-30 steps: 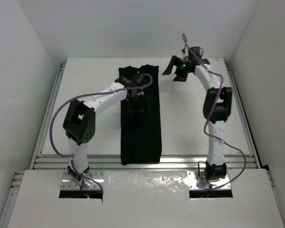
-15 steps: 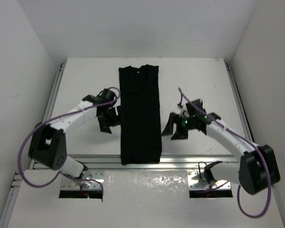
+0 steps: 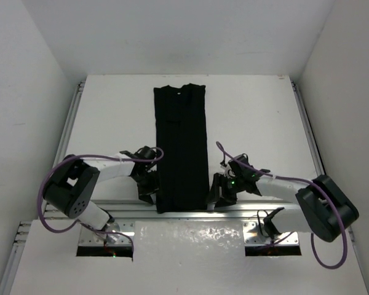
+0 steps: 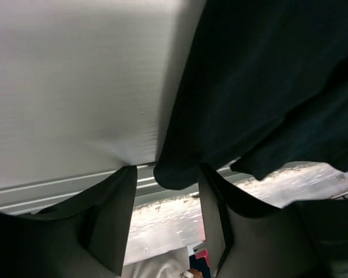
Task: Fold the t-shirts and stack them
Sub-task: Grab the bottom of the folded rectangular tshirt with both arms, then fold the folded rectangular tshirt in 1/3 of the way
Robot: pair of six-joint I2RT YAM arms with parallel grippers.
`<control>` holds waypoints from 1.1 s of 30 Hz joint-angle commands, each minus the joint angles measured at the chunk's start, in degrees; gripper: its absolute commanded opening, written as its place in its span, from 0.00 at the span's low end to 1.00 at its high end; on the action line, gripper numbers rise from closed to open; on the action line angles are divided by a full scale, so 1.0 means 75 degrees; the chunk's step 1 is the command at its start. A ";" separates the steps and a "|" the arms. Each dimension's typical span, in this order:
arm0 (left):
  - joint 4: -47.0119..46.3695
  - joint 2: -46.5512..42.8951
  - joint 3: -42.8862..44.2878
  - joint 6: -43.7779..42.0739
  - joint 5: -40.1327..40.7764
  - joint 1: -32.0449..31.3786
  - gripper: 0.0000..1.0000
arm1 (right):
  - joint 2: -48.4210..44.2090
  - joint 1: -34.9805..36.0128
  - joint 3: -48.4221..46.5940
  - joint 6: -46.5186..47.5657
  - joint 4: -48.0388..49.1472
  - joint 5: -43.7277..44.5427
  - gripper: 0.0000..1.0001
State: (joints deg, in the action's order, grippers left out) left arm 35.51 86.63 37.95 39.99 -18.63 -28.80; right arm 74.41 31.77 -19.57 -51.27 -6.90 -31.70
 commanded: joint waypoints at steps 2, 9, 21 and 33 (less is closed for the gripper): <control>-0.1066 -0.0136 -0.0372 0.0433 -0.0082 -0.0332 0.45 | 0.0437 0.0346 0.0066 -0.0231 0.1398 0.0102 0.58; -0.1183 -0.0510 -0.0981 0.0703 -0.0129 -0.0613 0.59 | 0.1105 0.0557 0.0161 -0.0454 0.2255 0.0125 0.49; -0.1010 -0.0908 -0.1077 0.0657 0.0187 -0.0649 0.00 | 0.0908 0.0909 -0.0015 -0.1074 0.2269 0.0617 0.00; 0.0773 -0.1250 0.1335 0.0575 0.1628 -0.0485 0.00 | 0.0413 0.0711 -0.2519 -0.1591 -0.2018 0.2129 0.00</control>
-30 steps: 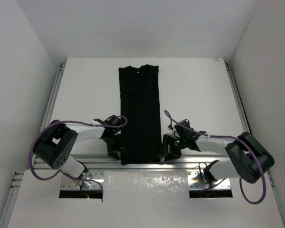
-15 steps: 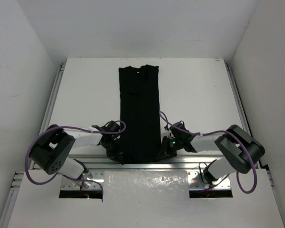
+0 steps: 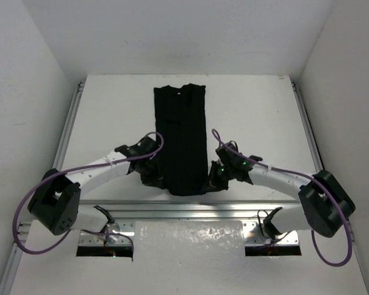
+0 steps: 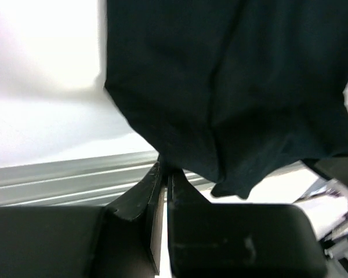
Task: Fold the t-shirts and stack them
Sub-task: Fold the folded rectangular tshirt in 1/3 of the way
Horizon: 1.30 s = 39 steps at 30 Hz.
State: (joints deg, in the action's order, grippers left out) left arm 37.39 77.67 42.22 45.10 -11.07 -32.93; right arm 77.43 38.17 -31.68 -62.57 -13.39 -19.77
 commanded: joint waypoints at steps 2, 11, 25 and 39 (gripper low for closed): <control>0.0721 -0.0067 0.1026 -0.0166 0.1028 0.0311 0.00 | 0.0187 -0.0331 -0.1282 0.0208 -0.1565 0.0690 0.00; -0.0320 0.1265 0.2046 -0.1465 -0.0734 0.1401 0.00 | 0.1299 -0.1046 -0.2841 0.1040 -0.1883 0.0503 0.00; 0.0124 0.2744 0.4074 -0.1549 -0.0516 0.1906 0.00 | 0.3527 -0.1984 -0.5712 0.2271 -0.2726 0.0140 0.00; -0.0308 0.3799 0.4929 -0.1186 0.0070 0.2187 0.00 | 0.5904 -0.2464 -0.8477 0.3104 -0.3523 0.0034 0.00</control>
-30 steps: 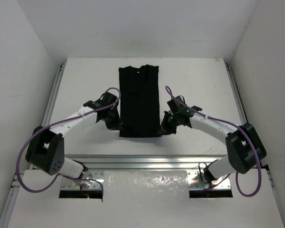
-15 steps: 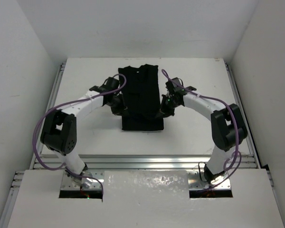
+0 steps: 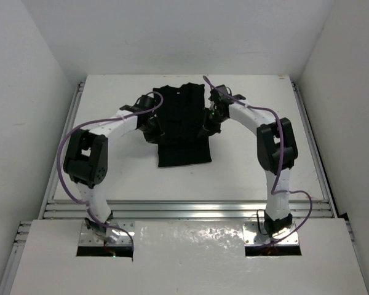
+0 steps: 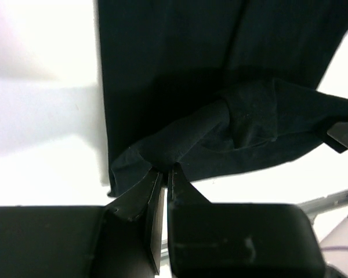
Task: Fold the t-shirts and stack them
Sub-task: Fold the folded rectangular tshirt in 1/3 of the way
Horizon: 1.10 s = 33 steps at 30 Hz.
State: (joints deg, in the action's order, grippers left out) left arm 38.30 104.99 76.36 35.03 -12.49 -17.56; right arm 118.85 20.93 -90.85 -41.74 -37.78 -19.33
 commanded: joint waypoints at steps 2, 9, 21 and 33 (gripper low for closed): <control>-0.0420 0.0484 0.0611 0.0228 0.0282 0.0185 0.00 | 0.0606 -0.0212 -0.0894 0.0361 -0.0283 -0.0129 0.01; -0.0608 0.1094 0.0986 0.0567 0.0353 0.0279 0.00 | 0.1286 -0.0306 -0.1527 0.0549 -0.0225 -0.0234 0.09; -0.1473 0.0638 0.0601 0.2043 0.1092 0.0443 0.38 | 0.2388 -0.1008 -0.2806 -0.0866 0.1295 -0.2096 0.42; -0.3033 -0.1047 -0.0231 0.3124 0.1840 0.0585 0.53 | 0.1383 -0.1291 -0.1075 -0.1785 0.3019 -0.2613 0.46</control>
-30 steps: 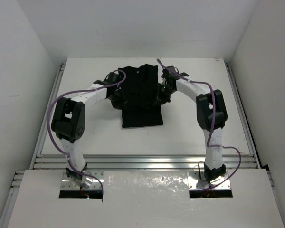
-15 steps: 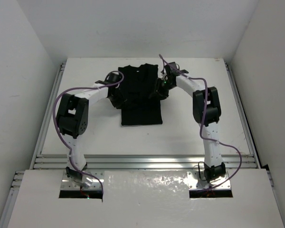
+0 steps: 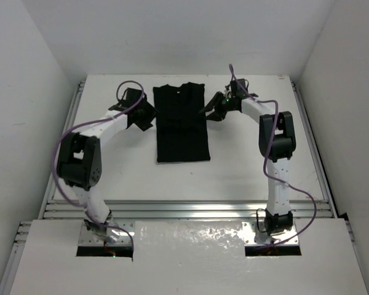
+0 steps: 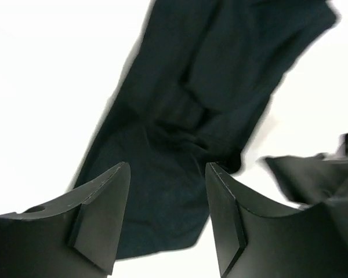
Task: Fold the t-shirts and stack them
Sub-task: Fold the folded rectangular tshirt in 1/3 of the way
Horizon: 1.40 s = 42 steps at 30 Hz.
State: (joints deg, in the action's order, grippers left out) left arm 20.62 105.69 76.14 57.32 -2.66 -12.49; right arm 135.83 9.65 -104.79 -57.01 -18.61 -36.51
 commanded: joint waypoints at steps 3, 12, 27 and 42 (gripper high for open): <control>-0.0092 -0.1786 -0.0401 -0.0329 0.0775 -0.0581 0.51 | -0.2089 0.0575 0.2305 0.1363 0.0595 -0.0137 0.45; -0.0821 -0.0458 -0.0629 -0.1443 -0.1171 -0.0995 0.00 | -0.1882 0.0811 0.3439 0.1473 0.1814 -0.0371 0.00; -0.1120 0.1107 -0.0800 -0.1947 -0.1450 -0.0327 0.00 | 0.0005 0.0085 0.2513 -0.0354 0.3117 -0.0686 0.00; 0.1222 -0.1550 -0.0763 -0.2850 -0.0231 -0.0245 0.60 | -0.2708 -0.0244 0.3025 0.1410 0.0762 -0.0970 0.58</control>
State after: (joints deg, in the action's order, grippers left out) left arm 25.50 102.00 72.20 37.43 -7.29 -14.79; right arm 126.26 8.82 -83.33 -53.23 -8.29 -45.39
